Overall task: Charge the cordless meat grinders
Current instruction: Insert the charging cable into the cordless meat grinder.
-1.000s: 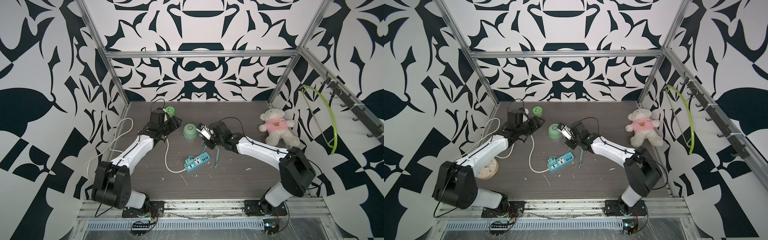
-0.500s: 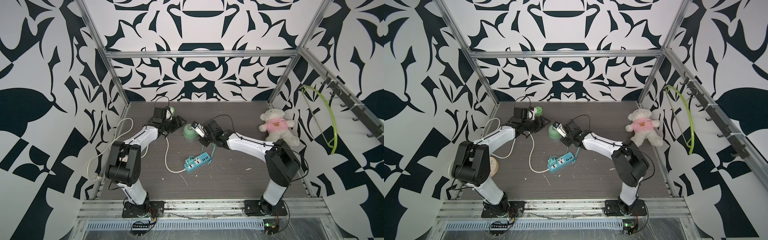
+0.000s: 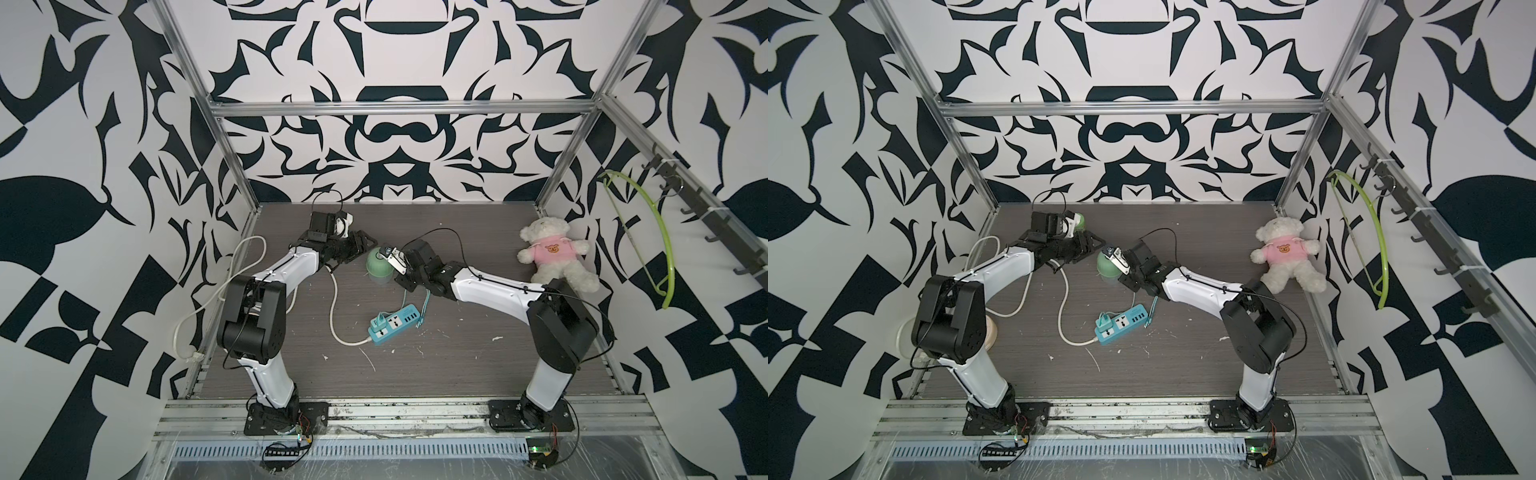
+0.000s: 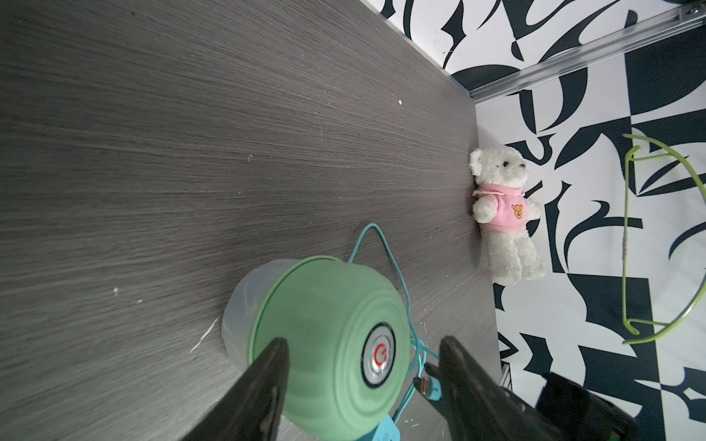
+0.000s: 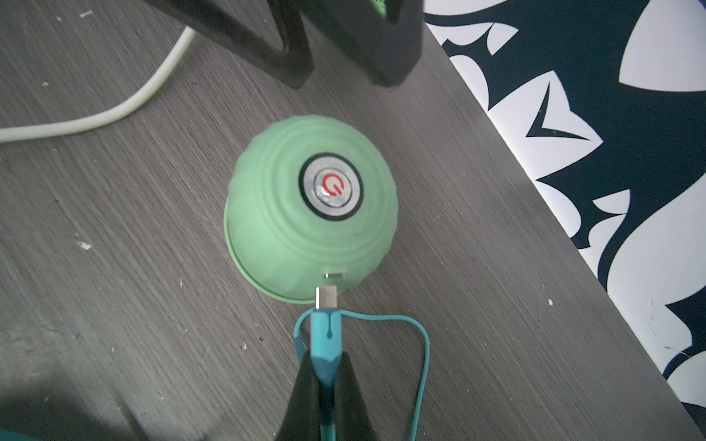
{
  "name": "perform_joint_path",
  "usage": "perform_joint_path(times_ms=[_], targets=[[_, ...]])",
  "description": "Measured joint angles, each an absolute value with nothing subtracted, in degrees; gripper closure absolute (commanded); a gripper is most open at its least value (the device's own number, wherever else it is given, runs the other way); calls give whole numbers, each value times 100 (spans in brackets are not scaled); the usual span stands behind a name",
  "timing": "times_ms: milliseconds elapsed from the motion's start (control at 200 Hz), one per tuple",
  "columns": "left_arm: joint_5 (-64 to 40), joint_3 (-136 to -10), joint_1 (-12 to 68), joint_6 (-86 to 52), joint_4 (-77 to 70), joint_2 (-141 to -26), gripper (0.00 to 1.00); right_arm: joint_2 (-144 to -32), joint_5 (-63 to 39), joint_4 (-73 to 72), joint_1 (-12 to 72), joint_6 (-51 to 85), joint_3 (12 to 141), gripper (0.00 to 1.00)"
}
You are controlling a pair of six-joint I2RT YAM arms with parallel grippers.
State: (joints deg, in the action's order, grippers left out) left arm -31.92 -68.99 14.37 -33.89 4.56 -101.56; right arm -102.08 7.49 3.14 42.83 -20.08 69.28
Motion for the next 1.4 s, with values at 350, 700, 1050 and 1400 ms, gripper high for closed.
perform_joint_path(times_ms=[350, 700, 1050, 1400], targets=[[-3356, -7105, 1437, -3179, 694, -10392, 40, -10311, 624, 307, 4228, -2128, 6928, 100], [-3420, -7179, 1437, -3015, 906, -10479, 42, -10366, 620, 296, 4198, -2206, 6938, 100], [-3454, -7266, 1426, -2884, 991, -10562, 45, -10556, 620, 314, 4169, -2263, 7043, 100], [-3454, -7297, 1420, -2749, 1138, -10637, 46, -10541, 624, 211, 4158, -2290, 7043, 100]])
